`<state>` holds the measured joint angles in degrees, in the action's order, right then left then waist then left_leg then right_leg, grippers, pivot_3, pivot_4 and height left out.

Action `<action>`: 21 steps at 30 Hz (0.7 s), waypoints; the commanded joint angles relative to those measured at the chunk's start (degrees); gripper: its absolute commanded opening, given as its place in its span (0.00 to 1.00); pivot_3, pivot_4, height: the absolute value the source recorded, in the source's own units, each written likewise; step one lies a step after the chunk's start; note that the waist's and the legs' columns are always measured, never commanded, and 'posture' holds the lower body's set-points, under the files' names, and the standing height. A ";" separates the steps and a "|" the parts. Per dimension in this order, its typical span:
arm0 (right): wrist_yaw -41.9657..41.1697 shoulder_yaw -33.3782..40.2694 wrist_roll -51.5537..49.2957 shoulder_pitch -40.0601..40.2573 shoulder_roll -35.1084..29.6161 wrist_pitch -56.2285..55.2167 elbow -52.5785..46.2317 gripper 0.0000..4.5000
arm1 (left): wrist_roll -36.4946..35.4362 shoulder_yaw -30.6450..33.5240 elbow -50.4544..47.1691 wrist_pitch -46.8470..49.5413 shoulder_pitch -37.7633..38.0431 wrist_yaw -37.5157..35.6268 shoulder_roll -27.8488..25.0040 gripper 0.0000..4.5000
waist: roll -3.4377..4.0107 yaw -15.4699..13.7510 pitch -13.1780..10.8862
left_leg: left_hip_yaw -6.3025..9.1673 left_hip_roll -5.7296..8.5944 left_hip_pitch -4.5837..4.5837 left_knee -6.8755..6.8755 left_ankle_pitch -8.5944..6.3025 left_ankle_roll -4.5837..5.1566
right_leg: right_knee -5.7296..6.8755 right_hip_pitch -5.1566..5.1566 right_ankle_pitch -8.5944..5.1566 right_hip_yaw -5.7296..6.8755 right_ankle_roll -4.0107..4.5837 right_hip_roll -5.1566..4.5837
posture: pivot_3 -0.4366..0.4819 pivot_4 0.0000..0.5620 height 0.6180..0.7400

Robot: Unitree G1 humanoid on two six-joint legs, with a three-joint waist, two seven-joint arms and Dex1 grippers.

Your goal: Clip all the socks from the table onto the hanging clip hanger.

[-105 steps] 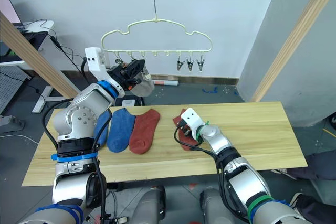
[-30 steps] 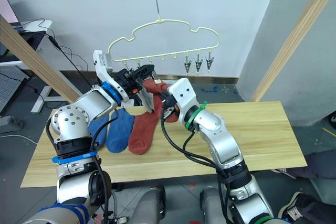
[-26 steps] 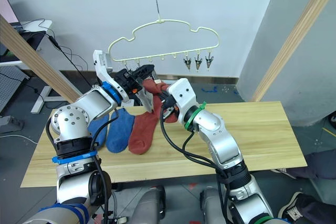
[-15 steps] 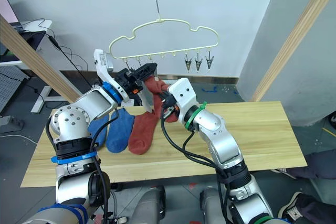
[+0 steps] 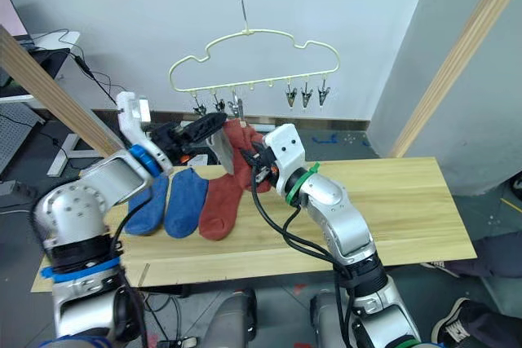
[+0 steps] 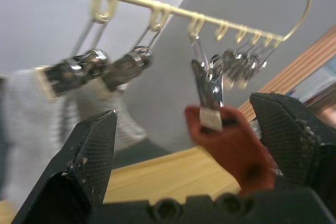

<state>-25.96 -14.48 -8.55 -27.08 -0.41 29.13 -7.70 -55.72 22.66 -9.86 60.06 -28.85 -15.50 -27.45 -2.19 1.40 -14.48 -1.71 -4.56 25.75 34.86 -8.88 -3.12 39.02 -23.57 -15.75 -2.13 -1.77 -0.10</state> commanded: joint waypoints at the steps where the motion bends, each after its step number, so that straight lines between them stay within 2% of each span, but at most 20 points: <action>1: -0.96 1.41 -1.65 1.77 -1.83 0.40 -2.65 0.61 | 2.69 -2.20 -4.95 -0.09 4.22 -1.50 -3.60 1.00 | -0.11 -0.22 0.06 | 0.00 0.00 0.00 0.01 0.00 0.00 | -0.01 0.00 0.00 0.00 0.00 -0.01 | 0.56 0.36 1.00; 4: -0.01 1.96 -0.80 3.23 -4.21 0.58 -3.63 0.83 | 6.45 -4.68 -7.51 -0.98 8.70 -1.39 -6.66 1.00 | -0.13 -0.45 0.08 | -0.03 0.01 -0.01 0.01 0.00 0.00 | -0.02 0.00 0.00 -0.04 0.01 -0.03 | 0.56 0.36 1.00; 6: 0.17 2.42 -0.56 4.04 -5.82 0.59 -4.23 0.95 | 10.55 -5.31 -10.70 -5.63 11.66 -0.40 -6.70 1.00 | -0.13 -0.78 0.08 | -0.02 0.00 0.00 0.01 0.00 0.01 | -0.03 -0.02 -0.01 -0.02 0.01 -0.03 | 0.57 0.37 1.00; 11: 5.61 6.76 0.48 3.27 -6.14 -0.07 -4.74 0.95 | 13.56 -4.40 -12.09 -14.53 14.40 -4.90 -5.68 1.00 | -0.14 -1.39 0.08 | -0.04 -0.03 0.00 0.00 0.00 0.01 | -0.02 -0.07 -0.02 -0.05 0.04 0.00 | 0.57 0.37 1.00; 16: 8.19 11.25 -1.64 -2.98 -4.95 2.96 -3.07 0.95 | 11.66 -4.05 -13.12 -20.93 15.24 -13.08 -5.27 1.00 | -0.13 -1.40 0.08 | -0.13 -0.01 0.03 0.00 0.00 0.01 | -0.04 -0.11 -0.02 -0.14 0.04 0.00 | 0.57 0.38 1.00; 19: 9.98 12.46 -1.51 -6.74 -3.51 1.99 -0.60 0.95 | 13.62 -6.37 -14.84 -24.01 15.96 -17.20 -6.43 1.00 | -0.14 -1.37 0.08 | -0.13 -0.03 0.07 0.00 0.01 0.02 | -0.03 -0.17 -0.02 -0.14 0.04 0.01 | 0.57 0.38 1.00; 20: 10.58 12.83 -1.52 -7.90 -2.96 1.59 0.33 0.87 | 13.97 -7.05 -15.43 -24.94 16.23 -18.72 -6.77 1.00 | -0.14 -1.39 0.08 | -0.12 -0.04 0.07 -0.02 0.00 0.02 | -0.03 -0.17 -0.02 -0.13 0.04 0.03 | 0.57 0.39 1.00; 21: 11.03 13.08 -1.53 -9.09 -2.37 1.06 1.47 0.83 | 14.36 -7.52 -15.74 -25.91 16.33 -19.87 -7.04 1.00 | -0.13 -1.39 0.08 | -0.12 -0.03 0.07 -0.05 0.00 0.02 | -0.03 -0.18 -0.02 -0.13 0.04 0.04 | 0.57 0.39 1.00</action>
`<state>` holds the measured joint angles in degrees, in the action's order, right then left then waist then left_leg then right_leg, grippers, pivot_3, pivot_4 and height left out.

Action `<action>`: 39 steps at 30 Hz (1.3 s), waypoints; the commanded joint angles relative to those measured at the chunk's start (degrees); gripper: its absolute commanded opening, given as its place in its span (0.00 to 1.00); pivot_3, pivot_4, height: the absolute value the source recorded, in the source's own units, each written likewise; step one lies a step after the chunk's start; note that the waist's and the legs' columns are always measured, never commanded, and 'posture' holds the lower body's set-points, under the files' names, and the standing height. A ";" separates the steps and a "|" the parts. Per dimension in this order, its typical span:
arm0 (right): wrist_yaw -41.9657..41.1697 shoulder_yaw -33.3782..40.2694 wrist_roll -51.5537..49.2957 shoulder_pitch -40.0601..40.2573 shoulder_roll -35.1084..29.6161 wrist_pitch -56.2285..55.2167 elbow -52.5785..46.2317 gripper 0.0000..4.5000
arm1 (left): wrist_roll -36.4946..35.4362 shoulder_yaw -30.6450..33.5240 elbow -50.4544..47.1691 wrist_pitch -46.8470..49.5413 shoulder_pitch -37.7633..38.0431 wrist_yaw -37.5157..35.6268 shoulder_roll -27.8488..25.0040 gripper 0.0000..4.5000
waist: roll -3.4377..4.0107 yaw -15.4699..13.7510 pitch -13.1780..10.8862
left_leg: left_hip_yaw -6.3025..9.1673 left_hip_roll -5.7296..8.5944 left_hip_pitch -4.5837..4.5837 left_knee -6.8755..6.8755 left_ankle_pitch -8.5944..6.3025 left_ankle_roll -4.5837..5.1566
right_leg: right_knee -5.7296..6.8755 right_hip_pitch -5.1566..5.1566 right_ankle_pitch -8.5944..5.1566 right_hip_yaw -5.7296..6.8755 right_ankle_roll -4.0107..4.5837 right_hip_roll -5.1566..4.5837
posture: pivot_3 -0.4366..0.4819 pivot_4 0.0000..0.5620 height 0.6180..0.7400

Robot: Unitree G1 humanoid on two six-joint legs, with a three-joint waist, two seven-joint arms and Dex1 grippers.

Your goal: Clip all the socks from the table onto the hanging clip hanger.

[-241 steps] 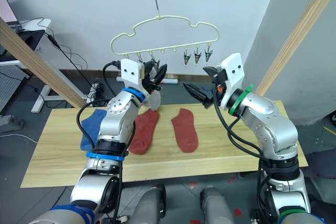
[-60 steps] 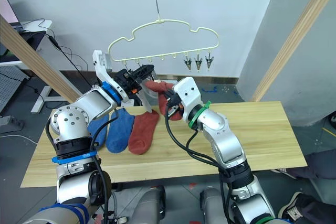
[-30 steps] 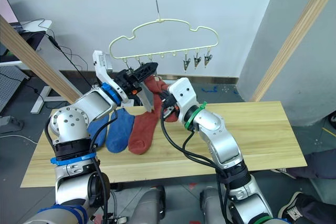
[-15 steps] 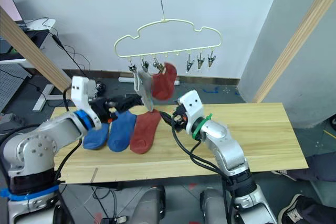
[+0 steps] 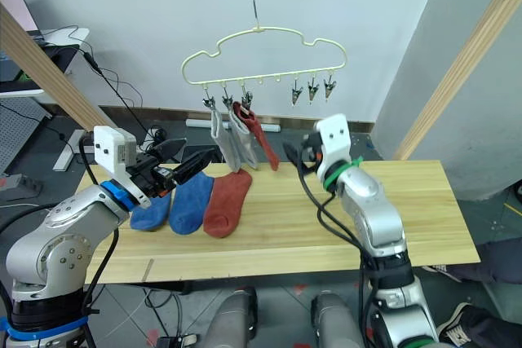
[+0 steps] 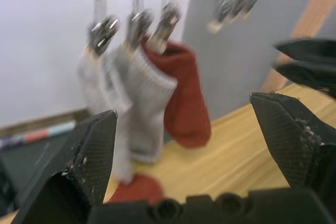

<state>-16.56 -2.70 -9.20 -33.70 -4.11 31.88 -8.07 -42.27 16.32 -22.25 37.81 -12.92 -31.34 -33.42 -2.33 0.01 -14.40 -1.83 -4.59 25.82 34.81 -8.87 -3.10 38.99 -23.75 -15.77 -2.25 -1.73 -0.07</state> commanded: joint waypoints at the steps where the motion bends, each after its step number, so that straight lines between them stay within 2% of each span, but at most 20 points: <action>1: 1.89 1.39 -0.76 -3.28 1.74 -2.25 2.76 0.75 | 1.07 -1.39 -3.40 -4.30 0.41 -4.70 -1.19 1.00 | 0.00 0.00 0.00 | 0.00 0.00 0.00 0.00 0.00 0.00 | 0.00 0.00 0.00 0.00 0.00 0.00 | 0.57 0.39 1.00; 2: 2.38 1.52 -0.43 -4.45 2.23 -3.26 4.39 0.69 | 1.88 -1.97 -3.19 -5.48 0.28 -6.00 -1.65 1.00 | 0.00 0.00 0.00 | -0.02 0.00 0.00 -0.01 -0.01 0.01 | 0.00 -0.01 0.00 -0.02 0.00 0.00 | 0.57 0.39 1.00; 6: 4.02 1.94 0.44 -7.60 3.47 -6.91 10.07 0.69 | 4.83 -3.64 -1.86 -9.24 -1.99 -6.61 -0.86 1.00 | 0.01 -0.01 -0.01 | -0.03 0.01 0.03 -0.01 -0.01 0.01 | -0.01 -0.03 0.00 -0.02 0.00 0.00 | 0.58 0.40 1.00; 20: 6.64 5.24 0.48 -16.99 4.25 -16.47 28.61 0.69 | 2.79 -3.00 -3.54 -8.56 -2.26 -5.43 0.34 1.00 | 0.05 -0.05 -0.03 | -0.02 -0.01 0.04 -0.01 -0.01 0.03 | 0.01 -0.05 0.00 -0.01 0.00 0.01 | 0.60 0.43 1.00; 29: 5.74 5.65 -0.28 -20.19 5.22 -19.88 32.85 0.69 | 2.35 -2.56 -4.38 -8.29 -1.39 -3.29 1.43 1.00 | 0.05 -0.21 -0.03 | -0.01 -0.02 0.05 -0.02 -0.01 0.03 | 0.01 -0.05 0.00 0.02 0.01 0.01 | 0.62 0.41 1.00; 39: 4.66 5.09 -0.27 -20.53 6.28 -20.19 33.18 0.69 | 1.97 -2.75 -4.47 -7.97 -1.77 -2.40 2.22 1.00 | 0.04 -0.35 -0.03 | -0.02 -0.02 0.06 -0.02 -0.01 0.03 | 0.01 -0.05 0.00 0.02 0.01 0.01 | 0.62 0.38 1.00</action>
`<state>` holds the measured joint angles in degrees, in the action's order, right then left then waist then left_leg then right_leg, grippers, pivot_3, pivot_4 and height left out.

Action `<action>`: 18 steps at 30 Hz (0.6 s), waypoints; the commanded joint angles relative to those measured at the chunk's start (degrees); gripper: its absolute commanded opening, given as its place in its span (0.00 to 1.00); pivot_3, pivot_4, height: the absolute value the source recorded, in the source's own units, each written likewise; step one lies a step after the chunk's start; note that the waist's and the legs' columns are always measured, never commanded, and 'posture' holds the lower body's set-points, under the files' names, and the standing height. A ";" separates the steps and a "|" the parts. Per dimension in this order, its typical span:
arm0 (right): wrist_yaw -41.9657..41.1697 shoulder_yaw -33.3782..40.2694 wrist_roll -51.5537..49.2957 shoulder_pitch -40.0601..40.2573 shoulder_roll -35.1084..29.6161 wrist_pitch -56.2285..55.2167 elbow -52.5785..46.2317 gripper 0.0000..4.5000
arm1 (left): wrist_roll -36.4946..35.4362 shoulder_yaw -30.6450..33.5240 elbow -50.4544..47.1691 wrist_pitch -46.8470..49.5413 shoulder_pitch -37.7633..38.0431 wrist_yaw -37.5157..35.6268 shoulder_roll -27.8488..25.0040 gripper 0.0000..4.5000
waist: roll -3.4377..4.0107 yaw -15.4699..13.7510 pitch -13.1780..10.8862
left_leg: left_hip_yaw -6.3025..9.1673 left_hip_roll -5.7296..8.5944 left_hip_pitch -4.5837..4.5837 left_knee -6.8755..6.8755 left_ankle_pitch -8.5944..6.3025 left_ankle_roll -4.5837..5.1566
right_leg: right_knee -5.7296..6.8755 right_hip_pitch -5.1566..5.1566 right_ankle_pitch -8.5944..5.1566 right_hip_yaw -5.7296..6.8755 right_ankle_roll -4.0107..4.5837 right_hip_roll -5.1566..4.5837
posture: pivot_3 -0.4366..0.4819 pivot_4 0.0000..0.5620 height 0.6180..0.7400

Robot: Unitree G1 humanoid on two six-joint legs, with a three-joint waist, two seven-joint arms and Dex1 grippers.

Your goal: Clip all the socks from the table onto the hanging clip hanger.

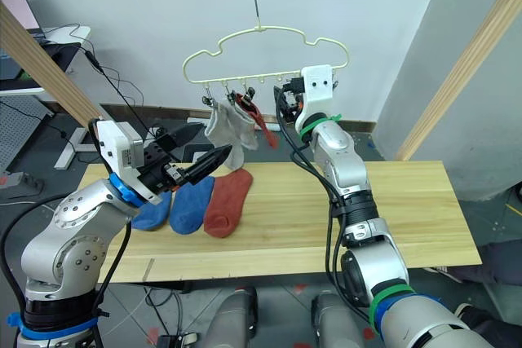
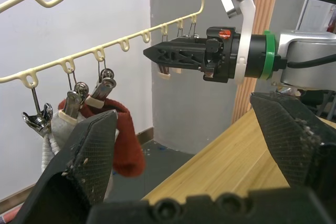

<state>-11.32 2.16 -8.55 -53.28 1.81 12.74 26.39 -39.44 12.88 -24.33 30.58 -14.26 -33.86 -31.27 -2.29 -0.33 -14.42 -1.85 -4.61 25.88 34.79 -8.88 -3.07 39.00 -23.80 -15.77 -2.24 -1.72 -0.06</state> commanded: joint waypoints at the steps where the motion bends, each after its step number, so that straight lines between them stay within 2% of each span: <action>1: -0.62 0.25 -0.93 -0.92 0.37 -1.03 -1.30 0.69 | -0.86 0.68 -2.33 -0.75 -0.47 0.11 0.06 1.00 | 0.00 0.00 0.00 | 0.00 0.00 0.00 0.00 0.00 0.00 | 0.00 0.00 0.00 0.01 0.00 0.00 | 0.62 0.38 1.00; 18: -0.53 0.65 -0.72 -1.05 0.13 -1.14 -0.68 0.69 | -0.57 0.71 -1.96 -0.89 -0.78 -0.53 -0.23 1.00 | 0.00 -0.01 0.00 | 0.00 0.00 0.00 0.00 0.00 0.00 | 0.01 0.00 0.00 0.01 0.00 0.00 | 0.61 0.37 1.00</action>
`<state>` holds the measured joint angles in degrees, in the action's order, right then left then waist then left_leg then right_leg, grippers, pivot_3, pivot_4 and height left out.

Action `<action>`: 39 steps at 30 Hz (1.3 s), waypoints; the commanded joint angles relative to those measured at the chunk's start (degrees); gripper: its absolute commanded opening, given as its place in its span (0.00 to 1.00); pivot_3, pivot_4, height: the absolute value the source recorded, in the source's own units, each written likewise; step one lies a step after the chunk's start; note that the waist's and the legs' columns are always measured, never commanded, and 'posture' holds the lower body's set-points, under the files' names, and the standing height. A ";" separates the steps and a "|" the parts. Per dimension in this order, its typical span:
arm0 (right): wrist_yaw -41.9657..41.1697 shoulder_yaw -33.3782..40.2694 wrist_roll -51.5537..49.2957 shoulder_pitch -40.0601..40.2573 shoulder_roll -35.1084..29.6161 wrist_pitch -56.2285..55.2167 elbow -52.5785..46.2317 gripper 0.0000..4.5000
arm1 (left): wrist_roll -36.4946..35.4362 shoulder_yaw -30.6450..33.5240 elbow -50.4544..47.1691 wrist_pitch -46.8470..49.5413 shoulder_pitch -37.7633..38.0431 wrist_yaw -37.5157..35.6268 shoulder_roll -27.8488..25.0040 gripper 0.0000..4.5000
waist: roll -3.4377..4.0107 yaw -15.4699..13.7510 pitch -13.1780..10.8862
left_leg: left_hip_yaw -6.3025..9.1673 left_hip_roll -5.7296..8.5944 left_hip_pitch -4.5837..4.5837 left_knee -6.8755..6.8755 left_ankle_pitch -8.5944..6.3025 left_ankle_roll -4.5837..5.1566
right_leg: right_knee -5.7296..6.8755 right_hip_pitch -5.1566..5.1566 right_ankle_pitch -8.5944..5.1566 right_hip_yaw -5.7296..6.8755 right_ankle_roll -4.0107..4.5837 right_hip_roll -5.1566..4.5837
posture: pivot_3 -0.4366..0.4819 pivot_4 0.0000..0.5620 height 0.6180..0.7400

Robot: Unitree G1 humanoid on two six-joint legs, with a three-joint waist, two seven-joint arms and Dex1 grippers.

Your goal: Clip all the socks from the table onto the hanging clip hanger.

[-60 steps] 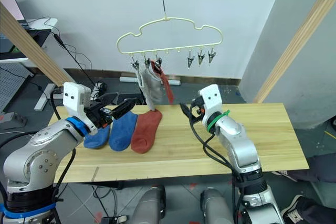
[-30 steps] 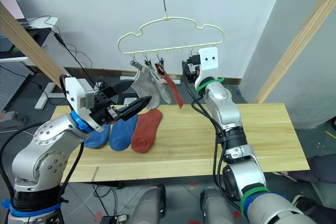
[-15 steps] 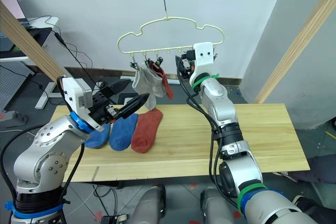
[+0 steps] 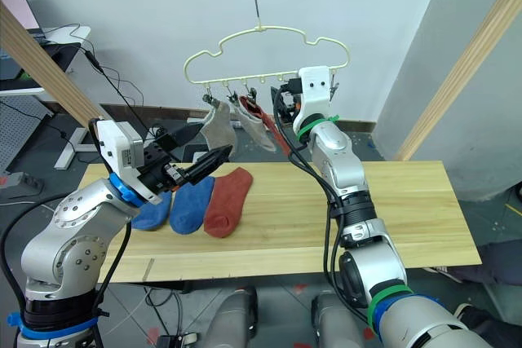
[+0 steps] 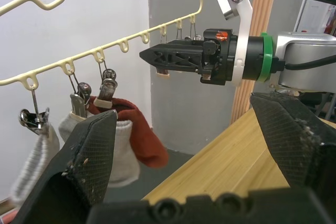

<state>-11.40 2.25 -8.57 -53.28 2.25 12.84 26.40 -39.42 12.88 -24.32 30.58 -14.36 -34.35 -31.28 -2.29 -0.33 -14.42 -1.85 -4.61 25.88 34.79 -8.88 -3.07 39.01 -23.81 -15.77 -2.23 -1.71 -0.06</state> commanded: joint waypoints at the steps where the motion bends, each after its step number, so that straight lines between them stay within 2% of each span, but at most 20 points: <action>1: -0.47 0.57 -0.67 -1.08 -0.36 -1.32 -0.56 0.69 | -0.63 0.72 -1.97 -0.85 -0.70 0.02 -0.18 1.00 | 0.00 0.00 0.00 | 0.00 0.00 0.00 0.00 0.00 0.00 | 0.00 0.00 0.00 0.00 0.00 0.00 | 0.61 0.37 1.00; 2: -0.47 0.58 -0.64 -1.10 -0.40 -1.40 -0.44 0.60 | -0.65 0.71 -1.98 -0.81 -0.74 0.11 -0.12 1.00 | 0.00 0.00 0.00 | 0.00 0.00 0.00 0.00 0.00 0.00 | 0.00 0.00 0.00 0.00 0.00 0.00 | 0.61 0.37 1.00; 3: -0.45 0.59 -0.61 -1.12 -0.43 -1.45 -0.36 0.56 | -0.72 0.72 -2.01 -0.75 -0.77 0.23 -0.04 1.00 | 0.00 0.00 0.00 | 0.00 0.00 0.00 0.00 0.00 0.00 | 0.00 0.00 0.00 0.00 0.00 0.00 | 0.61 0.37 1.00; 9: -0.41 0.61 -0.48 -1.49 -0.68 -1.81 0.48 0.09 | -0.97 0.62 -1.78 -0.40 -1.06 0.71 0.27 1.00 | 0.00 0.00 0.00 | 0.00 0.00 0.00 0.00 0.00 0.00 | 0.00 0.00 0.00 0.00 0.00 0.00 | 0.61 0.40 1.00; 11: -0.36 0.56 -0.46 -1.41 -0.80 -1.76 0.45 0.00 | -0.95 0.40 -2.10 -0.36 -0.93 1.04 0.52 1.00 | 0.00 0.00 0.00 | 0.00 0.00 0.00 0.00 0.00 0.00 | 0.00 0.00 0.00 0.00 0.00 0.00 | 0.61 0.40 1.00; 19: -0.54 0.42 -0.50 -1.07 -1.28 -1.15 0.21 0.00 | 1.32 -1.01 -2.24 -0.07 0.36 2.31 0.79 1.00 | 0.00 -0.02 0.00 | 0.00 0.00 0.00 0.00 0.00 0.00 | 0.00 0.00 0.00 0.00 0.00 0.00 | 0.61 0.39 1.00; 25: -1.70 0.07 -0.53 -0.65 -2.25 0.33 -1.62 0.00 | 11.89 -6.43 5.78 1.22 2.18 5.92 -1.10 1.00 | 0.02 0.03 0.01 | -0.02 0.01 -0.02 0.00 0.00 0.00 | 0.01 0.00 0.00 -0.03 0.00 0.00 | 0.59 0.39 1.00; 30: -1.87 0.20 -0.71 -0.30 -2.93 1.46 -3.03 0.00 | 20.34 -12.06 16.76 -4.41 -0.19 6.05 0.69 1.00 | 0.03 0.01 0.00 | -0.06 0.00 0.02 -0.01 0.00 0.00 | 0.01 -0.09 0.00 -0.06 0.00 0.00 | 0.58 0.40 1.00; 35: -1.82 -0.27 -0.43 1.07 -3.72 3.63 -5.87 0.00 | 28.84 -17.40 38.96 -11.48 -9.54 8.06 7.21 1.00 | 0.04 -0.70 -0.01 | -0.08 0.03 0.05 0.00 0.01 0.01 | 0.05 -0.14 0.00 -0.05 0.00 0.00 | 0.55 0.42 1.00; 39: -1.41 -0.56 -0.22 1.80 -3.69 4.91 -7.74 0.00 | 31.42 -17.90 50.41 -13.22 -14.08 7.66 9.89 1.00 | 0.03 -0.44 -0.01 | -0.15 0.02 0.16 0.02 0.00 0.02 | 0.04 -0.24 0.00 -0.11 -0.01 0.02 | 0.52 0.43 1.00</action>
<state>-12.67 1.55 -8.33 -51.59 -1.29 17.77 21.93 -9.34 -5.04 24.22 19.15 -27.56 -26.61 -21.07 -2.25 -0.78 -14.43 -2.02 -4.59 26.05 34.80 -8.88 -3.05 39.06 -24.07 -15.76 -2.35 -1.72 -0.04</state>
